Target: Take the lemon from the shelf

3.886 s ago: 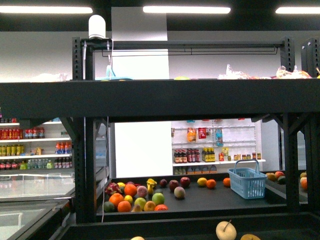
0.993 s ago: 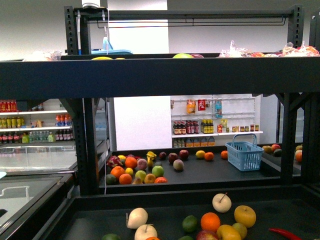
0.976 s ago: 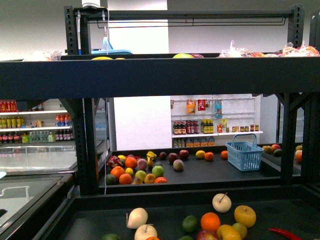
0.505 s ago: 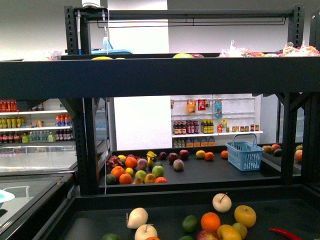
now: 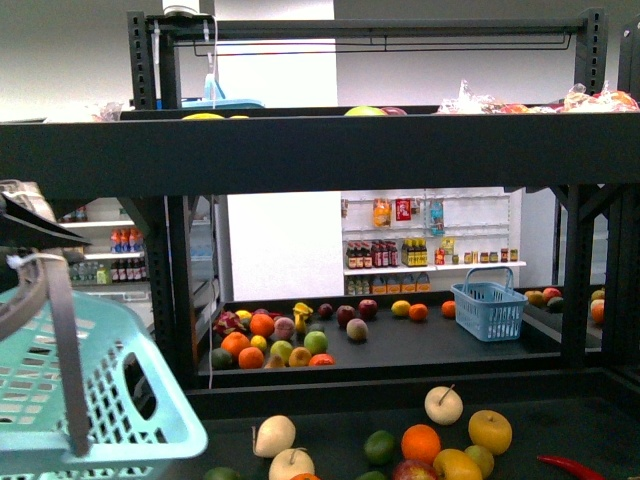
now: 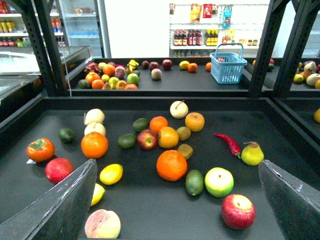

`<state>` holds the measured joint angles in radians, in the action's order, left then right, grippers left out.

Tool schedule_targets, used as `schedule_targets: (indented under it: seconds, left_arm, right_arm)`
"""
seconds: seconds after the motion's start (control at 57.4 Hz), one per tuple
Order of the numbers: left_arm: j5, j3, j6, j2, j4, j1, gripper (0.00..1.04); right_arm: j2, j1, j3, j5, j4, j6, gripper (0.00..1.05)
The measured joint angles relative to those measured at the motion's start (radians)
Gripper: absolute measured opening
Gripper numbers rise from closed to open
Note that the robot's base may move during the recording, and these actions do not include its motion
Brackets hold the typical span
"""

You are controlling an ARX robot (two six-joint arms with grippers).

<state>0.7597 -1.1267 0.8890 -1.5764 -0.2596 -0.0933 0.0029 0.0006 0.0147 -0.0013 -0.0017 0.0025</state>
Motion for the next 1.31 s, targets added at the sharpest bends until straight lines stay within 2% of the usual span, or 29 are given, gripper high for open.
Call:
schedule_targets:
  seconds: [0.227,0.453,0.941,1.255,1.307]
  left_arm:
    - [-0.012,0.010,0.006,-0.043,-0.098,0.165,0.11]
    - [-0.018,0.009,0.050,-0.114,-0.192,0.267,0.11]
    - [-0.061,-0.004,0.083,-0.143,-0.240,0.369,0.11]
    - [-0.108,-0.006,0.081,-0.148,-0.241,0.401,0.11]
    - [-0.114,-0.006,0.081,-0.148,-0.238,0.401,0.11]
  right_arm:
    - [0.000,0.000,0.000,0.000,0.000,0.000,0.97]
    - [0.000,0.000,0.000,0.000,0.000,0.000,0.97]
    - [0.000,0.000,0.000,0.000,0.000,0.000,0.97]
    - [0.000,0.000,0.000,0.000,0.000,0.000,0.97]
    - [0.035,0.018,0.027,0.064,-0.074,0.029,0.97]
